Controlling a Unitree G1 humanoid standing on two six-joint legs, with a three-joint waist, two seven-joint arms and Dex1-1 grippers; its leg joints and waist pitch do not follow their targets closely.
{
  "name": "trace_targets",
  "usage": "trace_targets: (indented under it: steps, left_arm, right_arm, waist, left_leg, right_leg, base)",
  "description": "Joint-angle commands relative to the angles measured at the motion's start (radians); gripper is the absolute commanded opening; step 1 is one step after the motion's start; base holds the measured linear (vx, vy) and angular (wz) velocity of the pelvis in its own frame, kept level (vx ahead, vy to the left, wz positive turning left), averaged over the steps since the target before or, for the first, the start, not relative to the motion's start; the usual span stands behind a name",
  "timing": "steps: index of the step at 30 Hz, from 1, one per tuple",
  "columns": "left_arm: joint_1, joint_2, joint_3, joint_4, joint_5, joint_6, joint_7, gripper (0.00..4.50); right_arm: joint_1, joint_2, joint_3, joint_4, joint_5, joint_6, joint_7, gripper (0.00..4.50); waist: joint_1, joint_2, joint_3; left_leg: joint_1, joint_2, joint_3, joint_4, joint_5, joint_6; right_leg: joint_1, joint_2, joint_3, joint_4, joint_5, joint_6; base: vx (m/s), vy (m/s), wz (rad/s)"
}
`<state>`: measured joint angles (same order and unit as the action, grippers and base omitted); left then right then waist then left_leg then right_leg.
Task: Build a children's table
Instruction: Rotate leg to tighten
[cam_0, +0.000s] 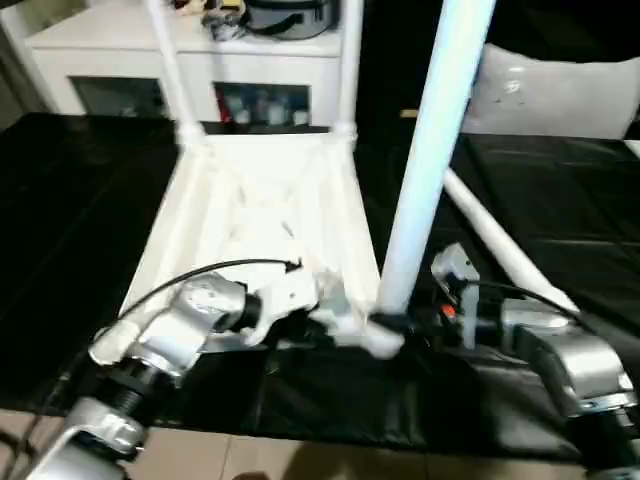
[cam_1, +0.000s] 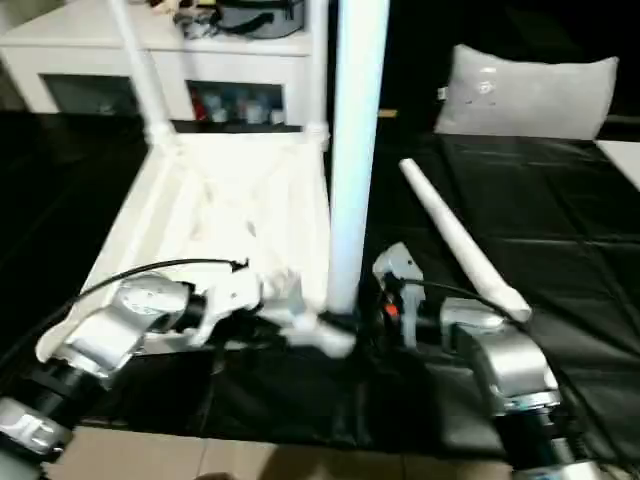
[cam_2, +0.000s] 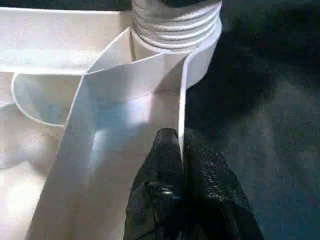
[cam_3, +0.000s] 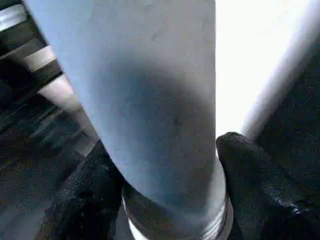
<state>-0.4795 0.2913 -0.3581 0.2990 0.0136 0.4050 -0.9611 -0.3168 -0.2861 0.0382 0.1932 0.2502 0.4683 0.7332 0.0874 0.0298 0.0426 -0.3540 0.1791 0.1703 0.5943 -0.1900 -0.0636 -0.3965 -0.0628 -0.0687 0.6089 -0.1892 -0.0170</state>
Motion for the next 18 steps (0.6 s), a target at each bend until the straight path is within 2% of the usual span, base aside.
trace_targets:
  steps: [1,2,3,4,6,7,8,9,11,12,13,14,15,16,18]
  left_arm:
    - [-0.001,-0.075,0.034,-0.076,-0.039,0.085,0.088,0.00]
    - [-0.001,-0.075,0.034,-0.076,-0.039,0.085,0.088,0.00]
    - [-0.010,-0.116,0.045,-0.070,-0.021,0.117,0.159,0.00]
    - [-0.019,-0.145,0.053,-0.059,-0.005,0.137,0.213,0.00]
    - [-0.039,-0.196,0.076,-0.031,0.016,0.158,0.312,0.00]
    - [-0.046,-0.205,0.081,-0.021,0.023,0.159,0.334,0.00]
    - [-0.046,-0.205,0.081,-0.021,0.023,0.159,0.334,0.00]
    - [-0.056,-0.213,0.083,-0.012,0.034,0.163,0.358,0.00]
    - [-0.057,-0.213,0.083,-0.016,0.035,0.164,0.360,0.00]
    - [-0.056,-0.213,0.082,-0.022,0.034,0.169,0.360,0.00]
    - [-0.054,-0.209,0.079,-0.030,0.032,0.170,0.354,0.00]
    - [-0.052,-0.208,0.077,-0.035,0.032,0.172,0.353,0.00]
    - [-0.044,-0.190,0.059,-0.049,0.035,0.153,0.328,0.00]
    - [-0.041,-0.183,0.052,-0.052,0.033,0.142,0.315,0.00]
    - [-0.039,-0.178,0.048,-0.053,0.032,0.136,0.308,0.00]
  right_arm:
    - [-0.011,0.049,-0.025,0.082,-0.038,0.033,-0.177,2.53]
    - [-0.011,0.049,-0.025,0.082,-0.038,0.033,-0.177,2.53]
    - [-0.024,0.088,-0.045,0.090,-0.051,0.039,-0.265,2.53]
    - [-0.030,0.111,-0.053,0.092,-0.064,0.032,-0.320,2.53]
    - [-0.039,0.151,-0.071,0.098,-0.072,-0.014,-0.374,2.53]
    - [-0.039,0.159,-0.070,0.090,-0.072,-0.014,-0.374,2.86]
    - [-0.039,0.159,-0.070,0.090,-0.072,-0.014,-0.374,3.06]
    - [-0.038,0.166,-0.067,0.079,-0.072,-0.017,-0.372,3.20]
    - [-0.033,0.170,-0.063,0.060,-0.065,-0.014,-0.359,3.29]
    - [-0.031,0.170,-0.062,0.054,-0.060,-0.011,-0.357,3.53]
    - [-0.030,0.167,-0.059,0.047,-0.060,-0.009,-0.355,3.53]
    - [-0.029,0.167,-0.057,0.044,-0.061,-0.009,-0.358,3.62]
    - [-0.024,0.152,-0.051,0.032,-0.061,-0.013,-0.346,3.68]
    - [-0.022,0.142,-0.055,0.026,-0.055,-0.020,-0.332,3.75]
    - [-0.020,0.137,-0.058,0.022,-0.051,-0.026,-0.324,3.97]
  waist:
    - [-0.006,-0.009,-0.043]
    - [-0.011,-0.009,-0.042]
    - [-0.018,-0.010,-0.042]
    - [-0.026,-0.007,-0.044]
    - [-0.028,-0.009,-0.047]
    - [-0.028,-0.008,-0.050]
    - [-0.028,-0.008,-0.050]
    - [-0.026,-0.009,-0.053]
    - [-0.024,-0.008,-0.057]
    - [-0.022,-0.008,-0.061]
    - [-0.021,-0.008,-0.063]
    - [-0.021,-0.008,-0.063]
    - [-0.019,-0.005,-0.064]
    - [-0.020,-0.009,-0.064]
    - [-0.018,-0.006,-0.063]
  left_leg:
    - [-0.001,0.037,-0.029,-0.081,-0.305,-0.012]
    - [-0.004,0.037,-0.027,-0.081,-0.300,-0.009]
    - [-0.003,0.033,-0.027,-0.079,-0.306,-0.003]
    - [0.000,0.032,-0.026,-0.076,-0.297,-0.002]
    - [-0.001,0.034,-0.025,-0.077,-0.279,0.011]
    - [-0.003,0.035,-0.023,-0.077,-0.266,0.019]
    - [-0.003,0.035,-0.023,-0.077,-0.266,0.019]
    - [-0.006,0.038,-0.022,-0.077,-0.234,0.030]
    - [-0.008,0.040,-0.022,-0.076,-0.207,0.039]
    - [-0.014,0.040,-0.021,-0.072,-0.171,0.047]
    - [-0.018,0.040,-0.019,-0.069,-0.137,0.056]
    - [-0.018,0.040,-0.019,-0.069,-0.137,0.056]
    - [-0.018,0.039,-0.018,-0.067,-0.106,0.069]
    - [-0.019,0.039,-0.016,-0.065,-0.099,0.076]
    - [-0.019,0.040,-0.015,-0.065,-0.095,0.081]
  right_leg:
    - [0.043,-0.089,0.036,-0.118,-0.570,-0.069]
    - [0.043,-0.086,0.036,-0.118,-0.560,-0.069]
    - [0.039,-0.084,0.033,-0.124,-0.576,-0.060]
    - [0.036,-0.085,0.035,-0.127,-0.561,-0.067]
    - [0.037,-0.080,0.038,-0.123,-0.507,-0.078]
    - [0.039,-0.078,0.040,-0.119,-0.464,-0.090]
    - [0.039,-0.078,0.040,-0.119,-0.464,-0.090]
    - [0.042,-0.077,0.044,-0.111,-0.389,-0.111]
    - [0.046,-0.077,0.044,-0.103,-0.321,-0.133]
    - [0.050,-0.078,0.046,-0.096,-0.258,-0.150]
    - [0.052,-0.078,0.045,-0.091,-0.205,-0.165]
    - [0.052,-0.078,0.045,-0.091,-0.205,-0.165]
    - [0.052,-0.078,0.044,-0.086,-0.156,-0.182]
    - [0.054,-0.078,0.045,-0.085,-0.141,-0.188]
    - [0.053,-0.078,0.046,-0.084,-0.134,-0.195]
  base:
    - [0.000,0.000,0.00]
    - [0.000,0.000,0.00]
    - [0.000,0.000,0.00]
    - [0.000,0.000,0.00]
    - [0.000,0.000,0.00]
    - [0.000,0.000,0.00]
    - [0.000,0.000,0.00]
    - [0.000,0.000,0.00]
    - [0.000,0.000,0.00]
    - [0.000,0.000,0.00]
    - [0.000,0.000,0.00]
    - [0.000,0.000,0.00]
    - [0.000,0.000,0.00]
    - [0.000,0.000,0.00]
    - [0.000,0.000,0.00]
